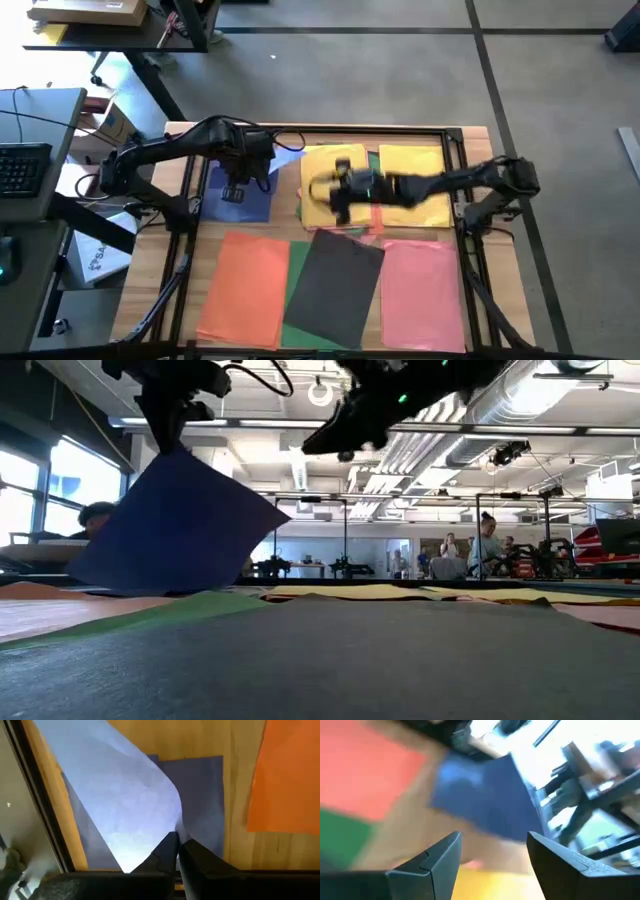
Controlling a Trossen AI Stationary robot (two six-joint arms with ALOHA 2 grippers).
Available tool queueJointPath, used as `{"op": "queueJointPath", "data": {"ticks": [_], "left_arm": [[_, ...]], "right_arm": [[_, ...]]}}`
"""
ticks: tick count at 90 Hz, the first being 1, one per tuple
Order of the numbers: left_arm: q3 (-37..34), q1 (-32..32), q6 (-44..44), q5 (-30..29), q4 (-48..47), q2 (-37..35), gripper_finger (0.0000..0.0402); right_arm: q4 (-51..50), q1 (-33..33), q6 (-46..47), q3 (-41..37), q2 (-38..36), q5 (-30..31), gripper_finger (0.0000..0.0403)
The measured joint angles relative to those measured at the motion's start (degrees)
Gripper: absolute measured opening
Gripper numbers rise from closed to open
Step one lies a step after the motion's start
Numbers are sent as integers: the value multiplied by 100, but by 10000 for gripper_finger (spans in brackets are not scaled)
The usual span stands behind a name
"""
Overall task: Organize paper
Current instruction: Stack the right blue paper on the left blue paper
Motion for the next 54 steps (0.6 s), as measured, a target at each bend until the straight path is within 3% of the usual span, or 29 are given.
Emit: {"op": "queueJointPath", "data": {"ticks": [18,32,39,47,54], "left_arm": [[0,-197,-173,-131,55,0,0],[0,-326,-426,-198,43,0,0],[0,-374,-601,-281,43,0,0],[0,-421,-755,-297,40,0,0],[0,-460,-824,-304,42,0,0]], "right_arm": [[426,-734,-649,500,997,-542,212],[256,-958,-915,1349,1797,64,212],[-293,-1054,-1040,1798,2046,47,210],[-1006,-1139,-995,2231,2256,-117,186],[-1367,-1201,-868,2468,2349,-199,140]]}}
